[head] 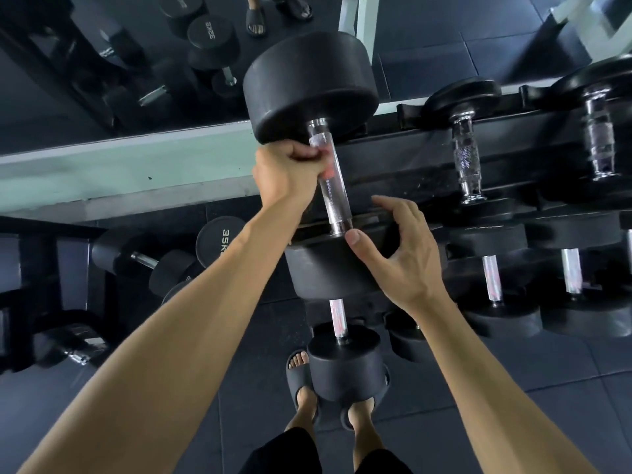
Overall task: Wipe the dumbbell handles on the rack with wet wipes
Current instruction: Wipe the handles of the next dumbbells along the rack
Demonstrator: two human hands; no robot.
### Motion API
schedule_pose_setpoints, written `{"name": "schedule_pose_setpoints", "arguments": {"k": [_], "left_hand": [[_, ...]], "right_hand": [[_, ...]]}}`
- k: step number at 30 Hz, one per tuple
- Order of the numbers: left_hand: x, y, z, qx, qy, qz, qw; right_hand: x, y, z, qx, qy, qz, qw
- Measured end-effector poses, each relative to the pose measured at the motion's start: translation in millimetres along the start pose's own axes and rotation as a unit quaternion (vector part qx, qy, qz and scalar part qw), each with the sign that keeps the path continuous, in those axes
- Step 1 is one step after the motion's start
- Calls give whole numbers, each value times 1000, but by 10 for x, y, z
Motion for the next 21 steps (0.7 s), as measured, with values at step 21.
{"name": "schedule_pose_setpoints", "arguments": {"k": [21], "left_hand": [[-614,-121,126,-110,304,212,922]], "right_hand": [[-72,41,31,38,39,-75,996]]}}
Point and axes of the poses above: each hand's wrist, its own y-axis towards the middle knuckle, its own z-axis out of the palm, x = y × z, the point moved 10 cm from there along y, towards the middle knuckle, and after that the axes turned 9 degrees about x, right-handed, at the moved point
